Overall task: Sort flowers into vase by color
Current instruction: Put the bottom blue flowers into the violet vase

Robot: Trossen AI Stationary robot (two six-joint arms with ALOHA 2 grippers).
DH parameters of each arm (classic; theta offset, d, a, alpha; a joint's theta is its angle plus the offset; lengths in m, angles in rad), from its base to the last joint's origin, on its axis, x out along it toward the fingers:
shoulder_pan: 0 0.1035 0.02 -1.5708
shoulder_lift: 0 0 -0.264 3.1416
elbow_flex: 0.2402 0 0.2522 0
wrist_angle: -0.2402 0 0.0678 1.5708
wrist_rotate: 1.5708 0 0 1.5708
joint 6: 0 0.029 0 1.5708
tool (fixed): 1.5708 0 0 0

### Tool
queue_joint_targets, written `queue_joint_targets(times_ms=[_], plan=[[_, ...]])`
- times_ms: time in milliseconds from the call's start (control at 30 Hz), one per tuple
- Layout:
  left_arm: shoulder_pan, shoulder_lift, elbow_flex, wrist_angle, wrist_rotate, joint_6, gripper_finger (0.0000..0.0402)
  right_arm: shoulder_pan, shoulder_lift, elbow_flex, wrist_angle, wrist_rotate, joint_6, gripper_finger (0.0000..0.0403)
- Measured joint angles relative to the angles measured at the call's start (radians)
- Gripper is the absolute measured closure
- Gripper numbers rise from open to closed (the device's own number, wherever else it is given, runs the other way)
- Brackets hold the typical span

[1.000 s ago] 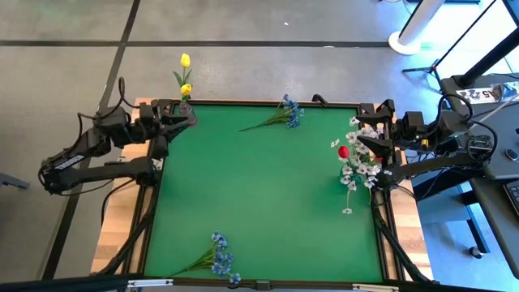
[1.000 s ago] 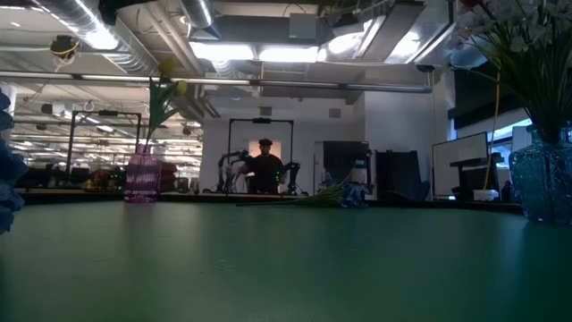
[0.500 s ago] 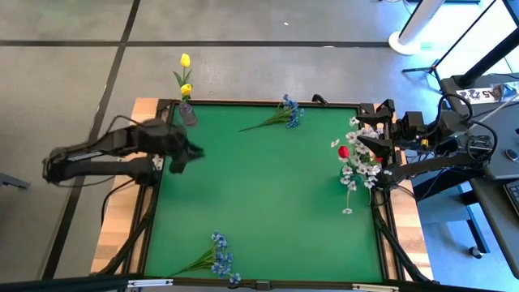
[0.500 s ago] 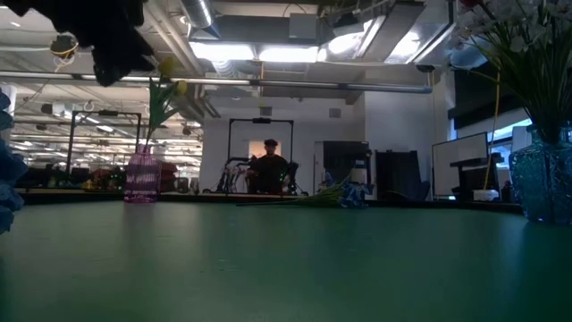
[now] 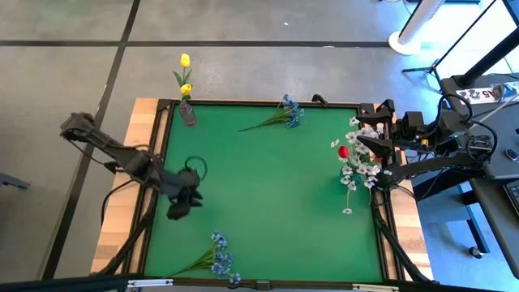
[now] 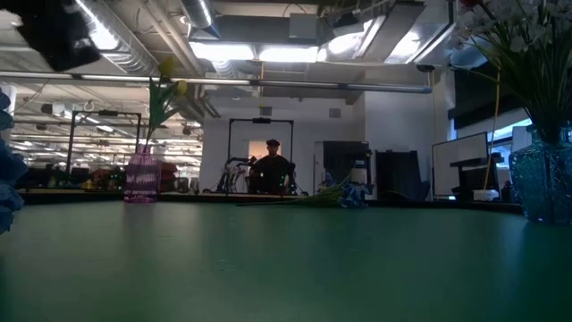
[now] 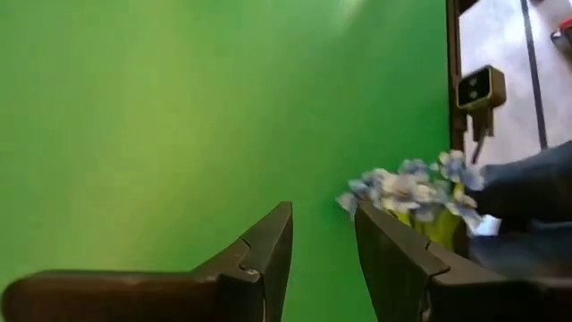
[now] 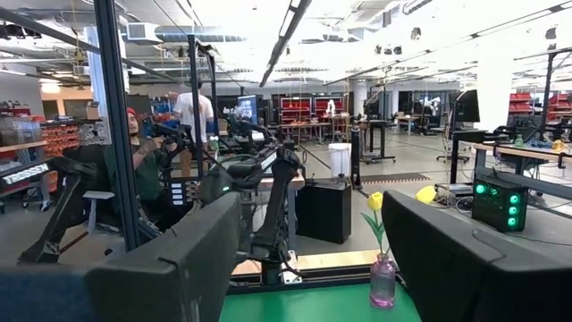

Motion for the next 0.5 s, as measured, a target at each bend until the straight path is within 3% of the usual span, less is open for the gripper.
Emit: queue_joint_targets(times_ms=[233, 500], plan=[[-0.163, 0.246, 0.119, 0.000, 0.042, -0.224, 0.0282, 0.000, 0.000, 0.000, 0.000, -0.004, 0.000, 0.0130], [-0.241, 0.517, 0.299, 0.006, 0.252, -0.256, 0.0276, 0.000, 0.000, 0.000, 0.000, -0.003, 0.000, 0.0130]])
